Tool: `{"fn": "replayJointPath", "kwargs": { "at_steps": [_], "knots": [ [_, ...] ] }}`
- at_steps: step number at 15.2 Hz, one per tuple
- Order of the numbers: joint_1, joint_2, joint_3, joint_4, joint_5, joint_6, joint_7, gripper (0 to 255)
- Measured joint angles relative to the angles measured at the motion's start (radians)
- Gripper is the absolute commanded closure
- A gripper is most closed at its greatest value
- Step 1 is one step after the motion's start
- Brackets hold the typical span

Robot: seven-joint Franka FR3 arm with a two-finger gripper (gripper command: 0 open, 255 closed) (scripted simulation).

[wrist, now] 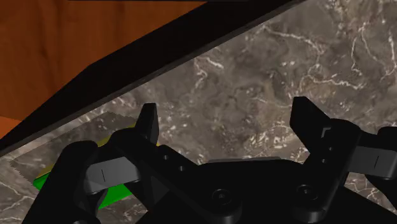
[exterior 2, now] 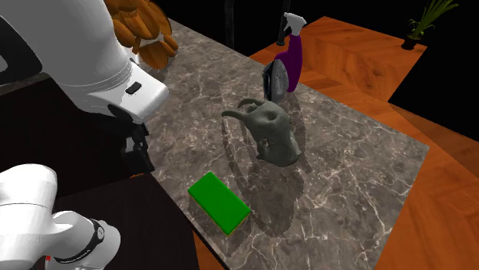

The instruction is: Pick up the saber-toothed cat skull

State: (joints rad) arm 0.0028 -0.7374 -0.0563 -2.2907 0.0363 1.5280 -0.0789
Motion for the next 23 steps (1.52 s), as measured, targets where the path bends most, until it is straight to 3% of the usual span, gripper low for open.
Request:
{"fn": "replayJointPath", "kwargs": {
  "at_steps": [3,10,15,20,23],
  "knots": [
    [-0.012,0.009,0.045,-0.003,0.006,0.040,0.075,0],
    [-0.107,0.149,0.291,0.079,-0.036,0.226,0.526,0],
    [-0.211,0.311,0.465,0.218,-0.164,0.285,0.878,0],
    [-0.309,0.526,0.629,0.431,-0.373,0.234,1.238,0],
    [-0.316,0.555,0.648,0.429,-0.411,0.248,1.308,0]
  ]
}}
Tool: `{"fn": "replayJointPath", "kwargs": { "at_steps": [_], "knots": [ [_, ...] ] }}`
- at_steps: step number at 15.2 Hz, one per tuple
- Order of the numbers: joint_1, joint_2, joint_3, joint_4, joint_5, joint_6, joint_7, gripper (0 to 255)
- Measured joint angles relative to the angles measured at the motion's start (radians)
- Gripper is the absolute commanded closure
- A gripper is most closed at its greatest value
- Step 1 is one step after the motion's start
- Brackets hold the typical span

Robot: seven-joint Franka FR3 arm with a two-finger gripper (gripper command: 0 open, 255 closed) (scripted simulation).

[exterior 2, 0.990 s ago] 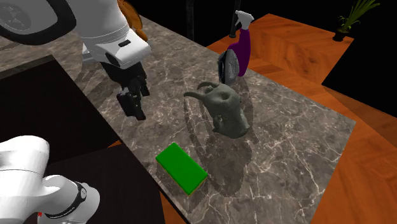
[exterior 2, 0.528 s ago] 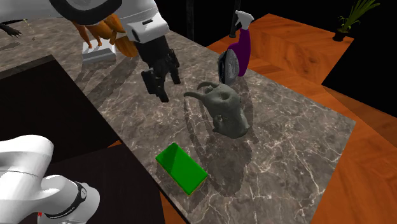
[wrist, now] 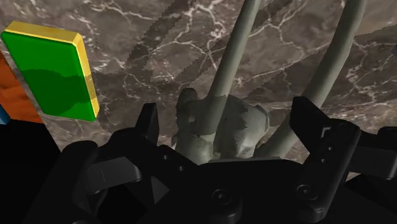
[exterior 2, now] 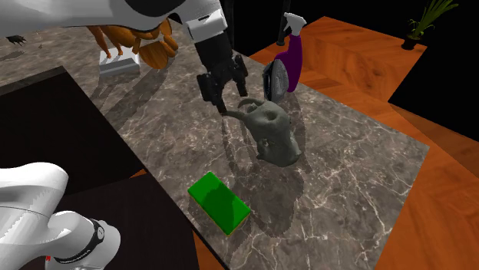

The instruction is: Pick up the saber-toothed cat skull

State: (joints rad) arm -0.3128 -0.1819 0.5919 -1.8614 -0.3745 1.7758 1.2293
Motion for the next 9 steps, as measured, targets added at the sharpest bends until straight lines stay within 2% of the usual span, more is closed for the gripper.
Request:
{"fn": "replayJointPath", "kwargs": {
  "at_steps": [5,6,9],
  "knots": [
    [0.000,0.000,0.002,-0.064,-0.009,0.058,0.033,0],
    [0.000,0.001,0.002,-0.069,-0.010,0.064,0.036,255],
    [0.000,0.003,0.003,-0.074,-0.012,0.069,0.040,255]
  ]
}}
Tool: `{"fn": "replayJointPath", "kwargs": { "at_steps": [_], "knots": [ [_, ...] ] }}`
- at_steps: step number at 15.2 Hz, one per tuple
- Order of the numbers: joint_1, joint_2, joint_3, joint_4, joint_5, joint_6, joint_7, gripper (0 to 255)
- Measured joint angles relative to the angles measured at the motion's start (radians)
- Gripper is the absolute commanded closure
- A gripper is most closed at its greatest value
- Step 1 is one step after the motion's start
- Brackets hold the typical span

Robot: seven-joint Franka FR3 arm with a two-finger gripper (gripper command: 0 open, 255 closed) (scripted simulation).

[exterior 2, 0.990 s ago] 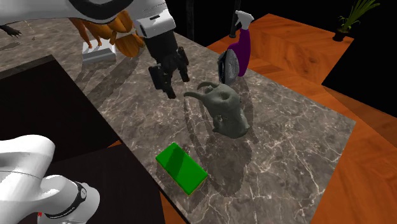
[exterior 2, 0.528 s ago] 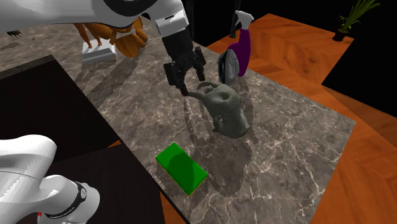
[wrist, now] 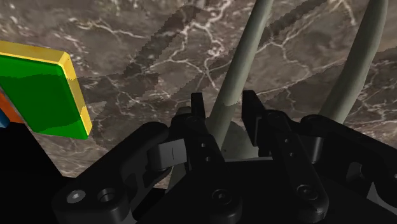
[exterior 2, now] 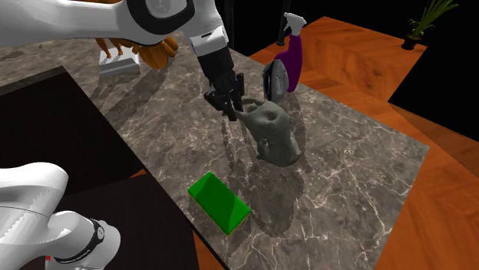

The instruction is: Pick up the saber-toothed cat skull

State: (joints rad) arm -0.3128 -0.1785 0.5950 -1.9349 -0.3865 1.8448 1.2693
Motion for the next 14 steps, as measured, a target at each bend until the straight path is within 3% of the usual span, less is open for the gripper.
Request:
{"fn": "replayJointPath", "kwargs": {
  "at_steps": [8,14],
  "knots": [
    [0.000,-0.002,-0.001,0.004,0.002,-0.005,-0.004,255],
    [-0.001,0.000,-0.001,0.079,0.008,-0.074,-0.032,255]
  ]
}}
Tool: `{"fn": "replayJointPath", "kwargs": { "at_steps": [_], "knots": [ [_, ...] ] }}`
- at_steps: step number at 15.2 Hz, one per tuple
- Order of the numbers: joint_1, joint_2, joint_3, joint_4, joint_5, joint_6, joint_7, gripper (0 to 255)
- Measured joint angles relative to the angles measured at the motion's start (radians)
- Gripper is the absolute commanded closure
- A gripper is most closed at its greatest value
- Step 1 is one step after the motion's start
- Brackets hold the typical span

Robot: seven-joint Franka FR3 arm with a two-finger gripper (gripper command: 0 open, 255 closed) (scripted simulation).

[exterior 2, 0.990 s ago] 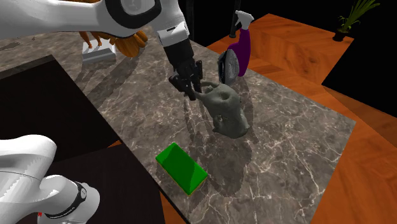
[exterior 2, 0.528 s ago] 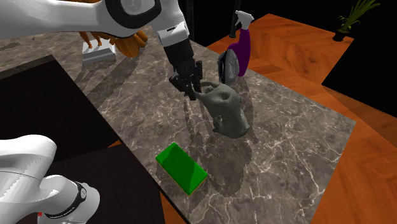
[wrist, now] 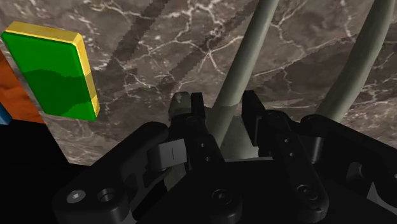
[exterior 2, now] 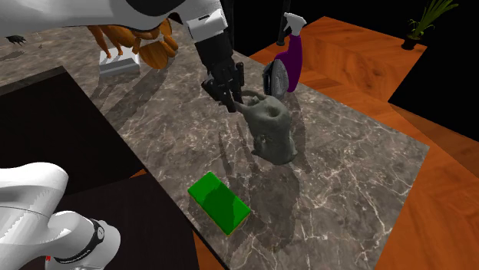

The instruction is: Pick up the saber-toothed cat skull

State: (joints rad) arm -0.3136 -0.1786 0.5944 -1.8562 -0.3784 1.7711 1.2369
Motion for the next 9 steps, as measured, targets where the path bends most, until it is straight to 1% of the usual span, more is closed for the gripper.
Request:
{"fn": "replayJointPath", "kwargs": {
  "at_steps": [9],
  "knots": [
    [-0.002,0.028,0.009,0.140,-0.009,-0.112,-0.034,255]
  ]
}}
